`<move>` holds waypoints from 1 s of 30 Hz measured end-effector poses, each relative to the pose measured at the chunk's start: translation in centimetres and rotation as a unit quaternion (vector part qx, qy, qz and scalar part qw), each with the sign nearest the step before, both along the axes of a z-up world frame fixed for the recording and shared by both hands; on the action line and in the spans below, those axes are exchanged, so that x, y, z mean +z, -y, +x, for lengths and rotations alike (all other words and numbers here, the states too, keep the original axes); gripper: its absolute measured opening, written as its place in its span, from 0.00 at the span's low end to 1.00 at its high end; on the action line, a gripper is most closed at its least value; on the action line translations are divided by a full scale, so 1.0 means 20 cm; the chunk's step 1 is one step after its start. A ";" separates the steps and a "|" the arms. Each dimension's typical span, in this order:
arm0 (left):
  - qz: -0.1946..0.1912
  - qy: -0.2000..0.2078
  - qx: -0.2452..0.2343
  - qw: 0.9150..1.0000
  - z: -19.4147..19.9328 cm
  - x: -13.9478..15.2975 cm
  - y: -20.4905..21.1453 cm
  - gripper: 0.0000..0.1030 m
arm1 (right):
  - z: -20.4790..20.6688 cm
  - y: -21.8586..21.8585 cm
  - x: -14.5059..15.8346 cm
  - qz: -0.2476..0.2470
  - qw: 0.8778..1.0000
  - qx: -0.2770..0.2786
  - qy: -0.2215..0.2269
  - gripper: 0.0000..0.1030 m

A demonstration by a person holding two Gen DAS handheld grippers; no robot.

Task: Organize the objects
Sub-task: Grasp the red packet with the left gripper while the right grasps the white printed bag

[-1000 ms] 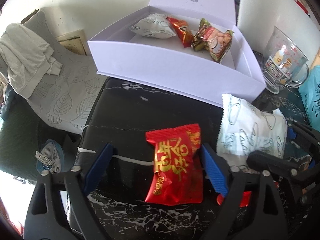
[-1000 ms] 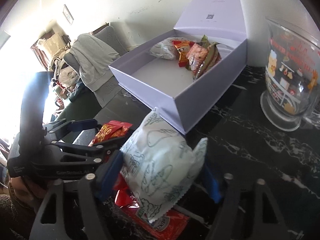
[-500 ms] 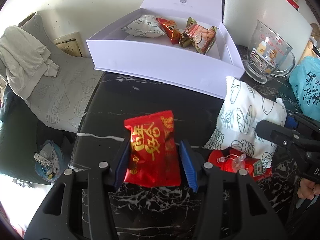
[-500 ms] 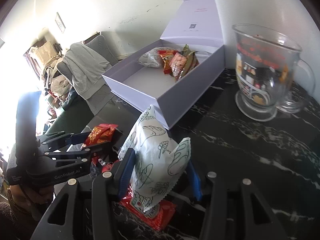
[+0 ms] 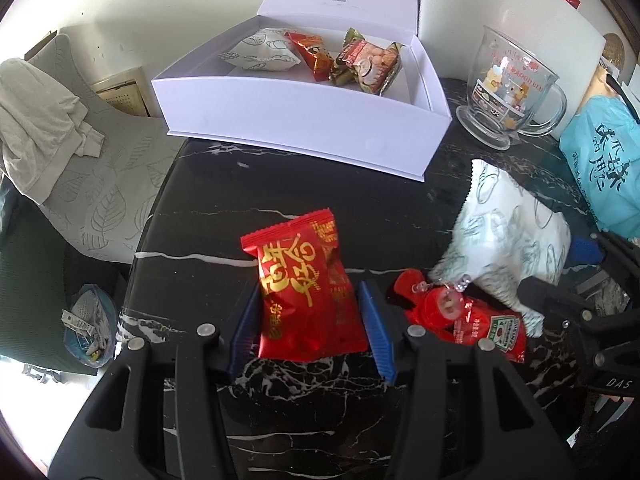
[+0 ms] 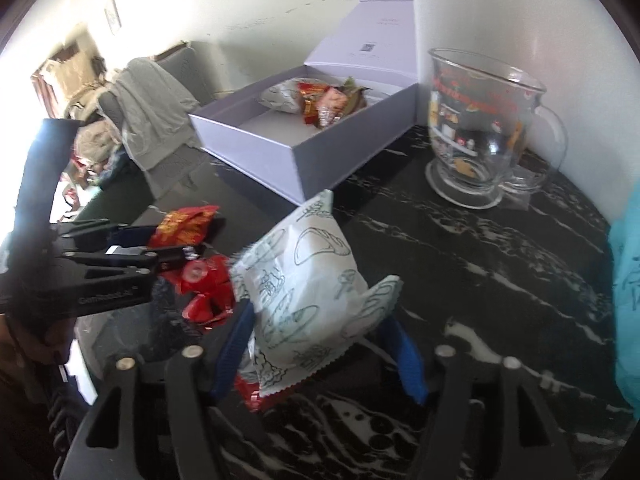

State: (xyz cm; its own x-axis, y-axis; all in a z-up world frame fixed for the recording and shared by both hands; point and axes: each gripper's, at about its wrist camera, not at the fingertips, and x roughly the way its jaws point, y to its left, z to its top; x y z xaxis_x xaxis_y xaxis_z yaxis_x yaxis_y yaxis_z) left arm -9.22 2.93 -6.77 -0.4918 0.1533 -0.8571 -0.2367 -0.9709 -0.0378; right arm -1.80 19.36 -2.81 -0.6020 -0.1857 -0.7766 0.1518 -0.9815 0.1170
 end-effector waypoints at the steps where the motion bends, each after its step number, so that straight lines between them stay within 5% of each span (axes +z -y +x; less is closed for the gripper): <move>1: -0.003 0.000 0.000 1.000 0.00 0.00 0.00 0.47 | 0.01 0.00 0.01 0.007 1.000 -0.004 -0.009 0.75; 8: -0.011 -0.002 -0.002 1.000 -0.01 0.00 -0.02 0.48 | 0.02 0.01 0.05 0.076 0.995 0.014 -0.056 0.82; 13: -0.009 -0.001 -0.003 1.000 -0.02 0.00 -0.01 0.51 | 0.00 0.02 0.05 0.072 0.994 0.055 -0.062 0.82; 30: -0.010 -0.010 -0.012 1.000 -0.05 -0.02 0.00 0.63 | -0.09 0.07 -0.09 0.077 0.994 0.074 -0.009 0.82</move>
